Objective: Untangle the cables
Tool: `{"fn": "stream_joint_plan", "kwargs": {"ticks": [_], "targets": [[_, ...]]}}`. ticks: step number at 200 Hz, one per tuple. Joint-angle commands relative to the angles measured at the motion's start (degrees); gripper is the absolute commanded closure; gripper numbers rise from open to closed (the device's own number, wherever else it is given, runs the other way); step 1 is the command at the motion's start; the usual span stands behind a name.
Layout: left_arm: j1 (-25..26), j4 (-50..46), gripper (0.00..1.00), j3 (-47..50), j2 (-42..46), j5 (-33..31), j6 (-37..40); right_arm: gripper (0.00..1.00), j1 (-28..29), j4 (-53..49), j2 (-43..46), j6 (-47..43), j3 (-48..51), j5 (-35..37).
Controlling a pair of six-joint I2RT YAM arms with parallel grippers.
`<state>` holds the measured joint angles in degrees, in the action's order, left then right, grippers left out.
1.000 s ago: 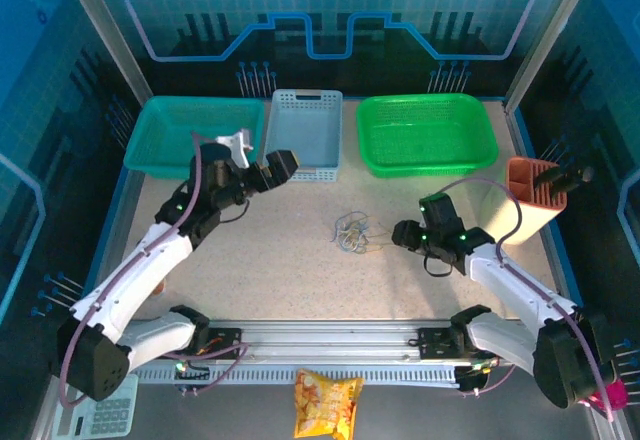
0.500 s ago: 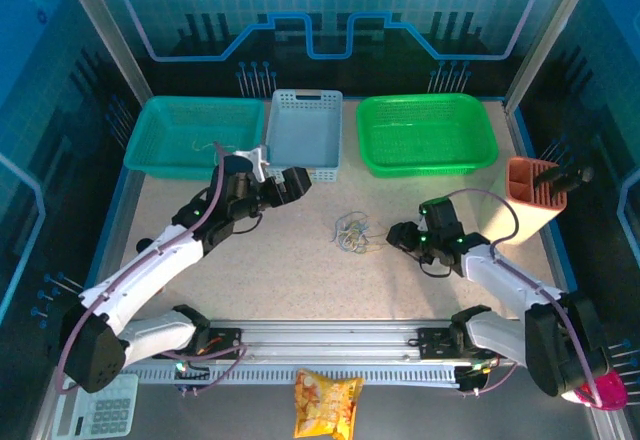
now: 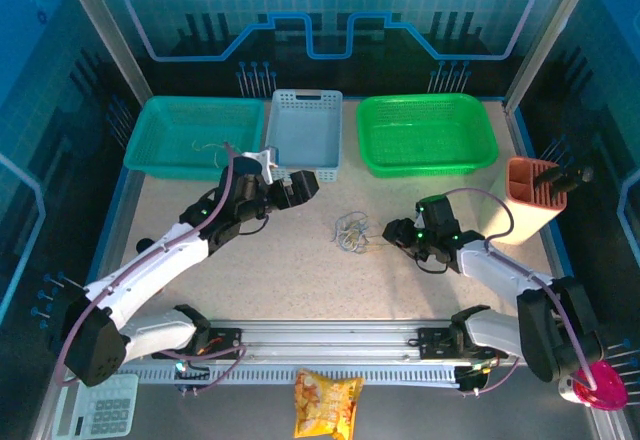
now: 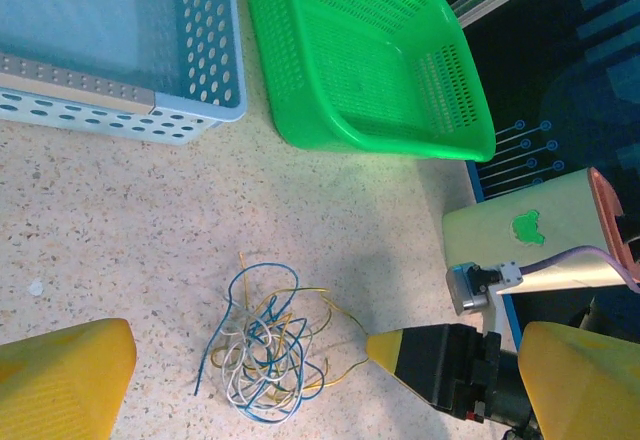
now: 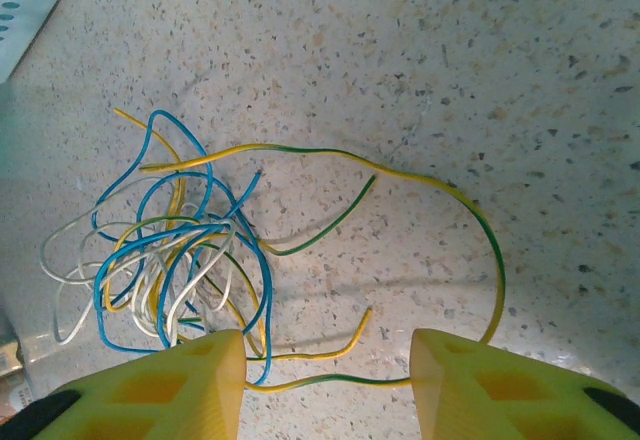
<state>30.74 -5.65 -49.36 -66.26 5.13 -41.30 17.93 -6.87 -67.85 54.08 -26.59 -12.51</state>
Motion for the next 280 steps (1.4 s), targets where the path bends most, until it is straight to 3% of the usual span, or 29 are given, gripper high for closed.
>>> {"fn": "stream_joint_plan", "kwargs": {"ticks": [1, 87, 191, 214, 251, 280], "targets": [[0.81, 1.41, 0.01, -1.97, -0.27, -1.29, 0.16, 0.54, -0.53, 1.32, -0.27, 1.39, 0.55, -1.09], [1.74, 1.96, 0.01, -2.32, -0.18, -1.25, -0.18, 0.55, -0.71, -5.6, 10.81, 1.52, 4.78, 1.77], [2.8, 2.02, 0.01, -2.44, -0.17, -2.05, -0.19, 0.59, -0.9, 2.62, -0.49, 1.74, 0.1, -0.31], [3.01, 2.13, 0.01, -2.4, -0.4, -2.07, -0.15, 0.67, -1.12, 3.5, -2.54, 1.57, -0.85, -0.42], [3.28, 2.4, 0.01, -2.45, -0.46, -2.05, -0.17, 1.0, -1.5, 3.33, -3.09, 0.49, -2.22, -1.16], [3.4, 2.34, 0.01, -2.19, -0.2, -1.95, -0.11, 1.0, -1.42, 0.14, -0.22, -2.18, -5.08, -1.11]]}}
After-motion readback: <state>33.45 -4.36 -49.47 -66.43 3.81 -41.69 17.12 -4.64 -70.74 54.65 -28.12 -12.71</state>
